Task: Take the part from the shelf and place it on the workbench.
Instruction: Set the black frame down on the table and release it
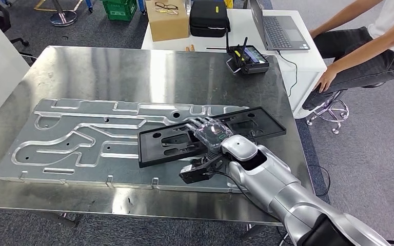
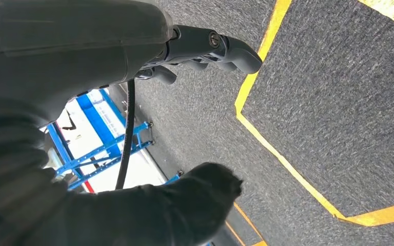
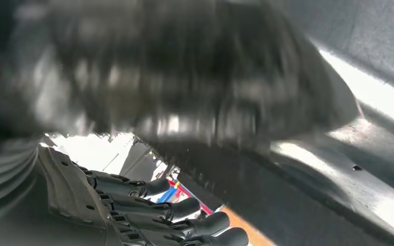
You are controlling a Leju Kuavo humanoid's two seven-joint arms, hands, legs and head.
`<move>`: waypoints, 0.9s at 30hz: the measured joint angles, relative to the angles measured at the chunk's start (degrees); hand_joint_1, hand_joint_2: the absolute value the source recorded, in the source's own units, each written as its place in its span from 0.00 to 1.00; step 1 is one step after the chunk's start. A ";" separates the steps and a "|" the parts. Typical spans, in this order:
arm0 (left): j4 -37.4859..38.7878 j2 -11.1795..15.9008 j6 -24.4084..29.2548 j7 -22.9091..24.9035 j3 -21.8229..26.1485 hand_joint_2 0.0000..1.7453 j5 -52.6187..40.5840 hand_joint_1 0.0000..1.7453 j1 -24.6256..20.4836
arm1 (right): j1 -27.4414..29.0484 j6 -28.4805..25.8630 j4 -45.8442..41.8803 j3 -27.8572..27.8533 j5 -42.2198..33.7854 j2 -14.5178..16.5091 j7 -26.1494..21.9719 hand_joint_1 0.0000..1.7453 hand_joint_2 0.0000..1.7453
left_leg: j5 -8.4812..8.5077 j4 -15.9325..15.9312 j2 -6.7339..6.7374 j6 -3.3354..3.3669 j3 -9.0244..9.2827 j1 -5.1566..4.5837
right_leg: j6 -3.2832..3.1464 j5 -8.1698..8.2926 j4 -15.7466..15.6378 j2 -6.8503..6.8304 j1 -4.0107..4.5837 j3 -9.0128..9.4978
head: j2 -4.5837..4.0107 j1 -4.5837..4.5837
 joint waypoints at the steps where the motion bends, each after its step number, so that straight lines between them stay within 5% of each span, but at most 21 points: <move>1: 0.00 0.00 0.01 0.00 0.00 0.00 0.01 0.00 0.01 | -0.02 -0.32 -0.01 -0.04 -0.04 0.01 -0.08 0.00 0.00 | 0.00 0.00 0.00 0.00 0.00 0.00 | 0.00 0.00 0.00 0.00 0.00 0.00 | 0.00 0.00; 16: 0.00 0.00 0.27 -0.07 0.00 0.00 0.10 0.00 0.13 | -1.17 -1.90 -0.79 -0.94 -0.63 0.01 -0.48 0.00 0.00 | 0.00 0.03 0.00 0.00 0.03 -0.03 | 0.04 0.02 0.05 0.00 -0.01 0.01 | 0.00 -0.02; 23: 0.02 0.59 1.45 -0.54 0.44 0.00 1.43 0.00 0.74 | -3.16 -3.44 -5.16 -4.53 -2.90 -0.37 -1.28 0.00 0.00 | -0.09 0.21 -0.01 0.26 -0.05 -0.41 | 1.15 0.09 -0.07 0.00 -0.50 0.02 | 0.00 -0.04; 27: 0.52 1.18 2.60 -1.14 1.84 0.00 3.15 0.00 2.04 | -4.87 -1.69 -12.34 -8.69 -5.01 -3.03 -1.13 0.00 0.00 | 0.25 0.14 0.02 1.15 -0.08 -0.47 | 2.01 0.04 0.09 0.06 -0.83 0.06 | 0.00 -0.03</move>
